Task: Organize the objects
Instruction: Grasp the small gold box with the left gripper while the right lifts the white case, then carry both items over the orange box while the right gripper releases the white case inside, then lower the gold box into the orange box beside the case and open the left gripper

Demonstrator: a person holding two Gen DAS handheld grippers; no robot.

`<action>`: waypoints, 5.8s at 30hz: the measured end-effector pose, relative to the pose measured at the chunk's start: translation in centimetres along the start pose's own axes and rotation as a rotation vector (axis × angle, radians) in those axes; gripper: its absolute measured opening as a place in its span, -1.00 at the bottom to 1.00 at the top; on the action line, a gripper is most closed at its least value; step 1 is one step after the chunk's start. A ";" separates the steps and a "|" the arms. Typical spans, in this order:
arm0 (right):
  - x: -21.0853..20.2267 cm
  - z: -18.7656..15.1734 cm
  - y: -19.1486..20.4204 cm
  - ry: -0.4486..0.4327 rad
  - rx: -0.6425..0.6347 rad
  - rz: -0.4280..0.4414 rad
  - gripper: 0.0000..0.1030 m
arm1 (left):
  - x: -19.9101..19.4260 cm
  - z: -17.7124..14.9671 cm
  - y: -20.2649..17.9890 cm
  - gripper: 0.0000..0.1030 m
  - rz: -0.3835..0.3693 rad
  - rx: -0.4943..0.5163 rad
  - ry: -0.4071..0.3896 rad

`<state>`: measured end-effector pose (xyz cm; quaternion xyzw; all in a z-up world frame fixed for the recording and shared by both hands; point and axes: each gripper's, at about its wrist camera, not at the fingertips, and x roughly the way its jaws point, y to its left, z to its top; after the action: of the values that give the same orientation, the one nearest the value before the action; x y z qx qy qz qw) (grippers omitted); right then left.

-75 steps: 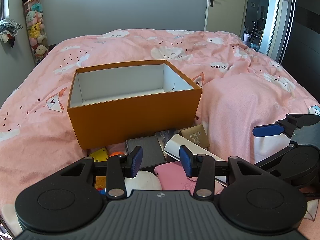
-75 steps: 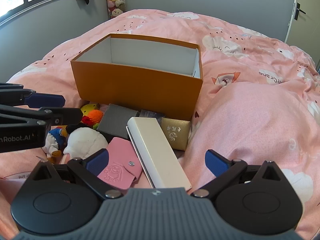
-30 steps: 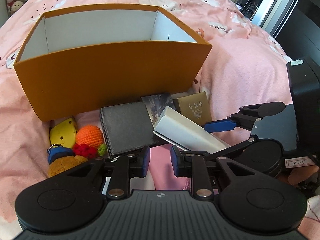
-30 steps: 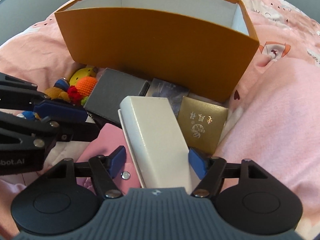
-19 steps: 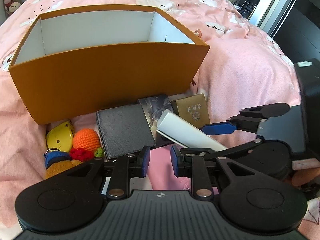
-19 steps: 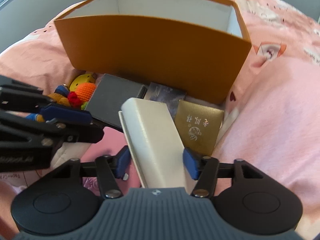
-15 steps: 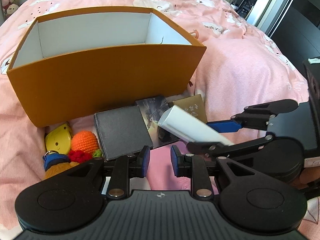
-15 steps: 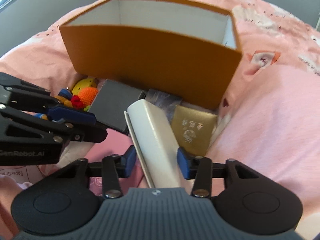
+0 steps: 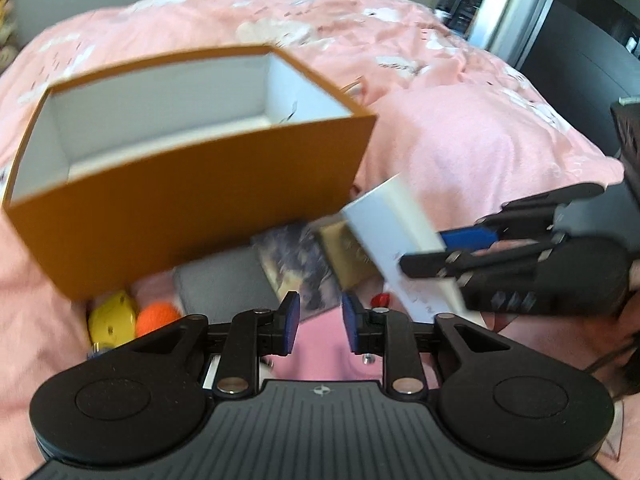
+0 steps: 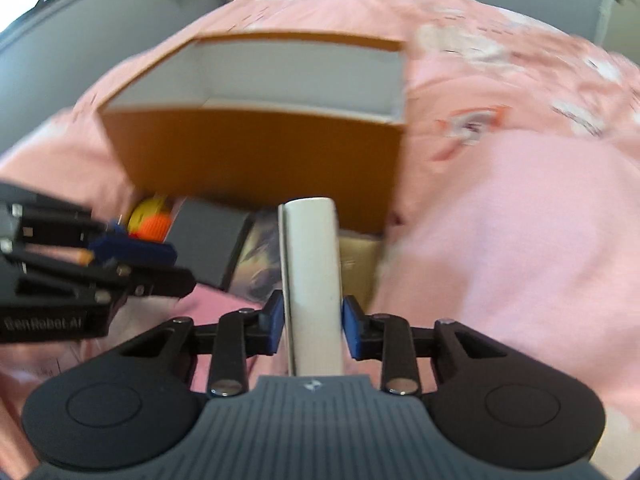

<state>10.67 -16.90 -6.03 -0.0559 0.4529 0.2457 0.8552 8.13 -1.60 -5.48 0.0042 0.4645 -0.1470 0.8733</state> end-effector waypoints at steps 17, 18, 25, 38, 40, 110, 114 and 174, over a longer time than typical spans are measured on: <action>0.8 -0.3 -8.7 -0.059 0.305 0.033 -0.39 | 7.2 0.3 -8.1 0.06 0.113 0.609 0.032; 1.0 -0.3 -8.9 -0.060 0.308 0.037 -0.39 | 7.7 0.0 -8.5 0.06 0.127 0.649 0.039; 1.5 -0.5 -9.4 -0.059 0.323 0.068 -0.41 | 10.8 -0.7 -9.8 0.16 0.203 0.777 0.101; 1.5 -0.7 -9.9 -0.052 0.346 0.092 -0.40 | 14.0 -1.3 -10.3 0.35 0.306 0.980 0.111; 1.5 -0.7 -9.9 -0.052 0.347 0.094 -0.40 | 14.6 -1.9 -10.4 0.40 0.329 1.045 0.112; 19.4 22.9 -2.1 0.221 0.126 0.085 -0.38 | 6.2 12.7 13.0 0.06 0.158 0.134 -0.039; 19.0 23.1 -1.9 0.196 0.063 0.038 -0.38 | 6.3 12.6 13.4 0.06 0.141 0.110 -0.035; 16.1 22.0 -2.2 0.221 -0.144 0.219 -0.71 | 8.4 13.1 12.0 -0.04 -0.178 0.256 0.305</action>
<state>35.69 -5.90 -6.42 -0.0943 0.5289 0.3616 0.7620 26.27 5.86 -6.42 0.0960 0.5673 -0.2789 0.7689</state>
